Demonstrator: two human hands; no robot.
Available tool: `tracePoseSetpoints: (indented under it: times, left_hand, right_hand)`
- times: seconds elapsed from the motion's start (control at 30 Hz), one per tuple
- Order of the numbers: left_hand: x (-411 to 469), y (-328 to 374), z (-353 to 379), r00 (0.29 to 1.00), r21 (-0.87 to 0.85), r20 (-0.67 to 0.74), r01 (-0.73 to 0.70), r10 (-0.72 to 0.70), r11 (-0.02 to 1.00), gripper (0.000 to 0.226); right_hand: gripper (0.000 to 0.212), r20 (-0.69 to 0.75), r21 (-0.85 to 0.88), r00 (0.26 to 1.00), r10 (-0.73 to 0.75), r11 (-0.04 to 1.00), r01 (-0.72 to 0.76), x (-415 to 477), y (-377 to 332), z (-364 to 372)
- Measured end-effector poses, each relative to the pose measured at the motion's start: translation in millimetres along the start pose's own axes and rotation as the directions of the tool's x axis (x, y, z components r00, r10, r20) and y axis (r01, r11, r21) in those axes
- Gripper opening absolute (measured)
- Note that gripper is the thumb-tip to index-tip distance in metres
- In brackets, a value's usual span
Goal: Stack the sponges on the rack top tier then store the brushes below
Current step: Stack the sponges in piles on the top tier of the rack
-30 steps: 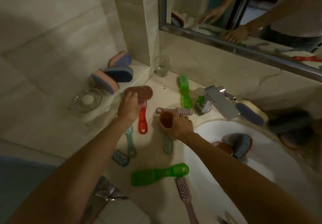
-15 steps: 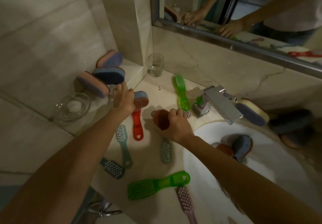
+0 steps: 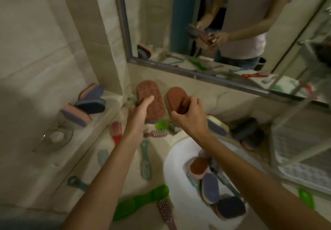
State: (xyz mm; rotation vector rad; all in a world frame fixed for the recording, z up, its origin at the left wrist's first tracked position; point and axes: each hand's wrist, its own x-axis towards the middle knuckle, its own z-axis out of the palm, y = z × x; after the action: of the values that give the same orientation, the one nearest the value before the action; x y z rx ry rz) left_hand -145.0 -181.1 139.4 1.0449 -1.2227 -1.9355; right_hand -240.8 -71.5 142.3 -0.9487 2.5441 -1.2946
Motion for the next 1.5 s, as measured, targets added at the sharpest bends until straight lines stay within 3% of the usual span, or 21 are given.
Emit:
tracePoseSetpoints:
  times: [0.1, 0.2, 0.33, 0.47, 0.67, 0.77, 0.83, 1.07, 1.5]
  left_hand:
    - [-36, 9, 57, 0.953, -0.220, 0.283, 0.176, -0.110, 0.959, 0.015]
    - [-62, 16, 107, 0.896, -0.266, 0.432, 0.233, -0.101, 0.935, 0.023]
    - [-95, 19, 172, 0.821, -0.266, 0.567, 0.261, -0.068, 0.928, 0.030]
    - [-131, 14, 237, 0.744, -0.224, 0.665, 0.283, -0.066, 0.933, 0.025]
    - [-160, 18, 322, 0.628, -0.096, 0.769, 0.301, -0.122, 0.949, 0.020]
    - [-156, 24, 365, 0.664, 0.087, 0.724, 0.181, -0.187, 0.980, 0.021]
    - [-149, 27, 391, 0.706, 0.208, 0.681, 0.069, -0.195, 0.976, 0.033]
    - [-111, 15, 447, 0.777, 0.426, 0.613, -0.175, -0.141, 0.887, 0.066]
    - [-103, 1, 457, 0.724, 0.475, 0.678, -0.299, -0.128, 0.827, 0.043]
  right_hand:
    - [0.041, -0.101, 0.062, 0.994, 0.028, 0.998, -0.022, -1, 2, -58]
    - [0.046, -0.232, 0.127, 0.972, 0.036, 0.992, -0.007, -9, 13, -118]
    - [0.058, -0.397, 0.115, 0.917, 0.024, 0.993, 0.024, -29, 28, -191]
    - [0.068, -0.497, 0.038, 0.866, 0.053, 0.999, -0.039, -46, 46, -256]
    - [0.072, -0.480, 0.044, 0.871, 0.109, 0.994, -0.100, -48, 78, -349]
    - [0.066, -0.530, 0.043, 0.830, 0.174, 0.983, -0.179, -37, 102, -385]
    - [0.063, -0.565, 0.022, 0.801, 0.197, 0.974, -0.224, -29, 119, -402]
    - [0.057, -0.596, -0.022, 0.768, 0.236, 0.951, -0.309, -2, 153, -424]
    - [0.058, -0.575, -0.108, 0.788, 0.219, 0.935, -0.339, 10, 162, -418]
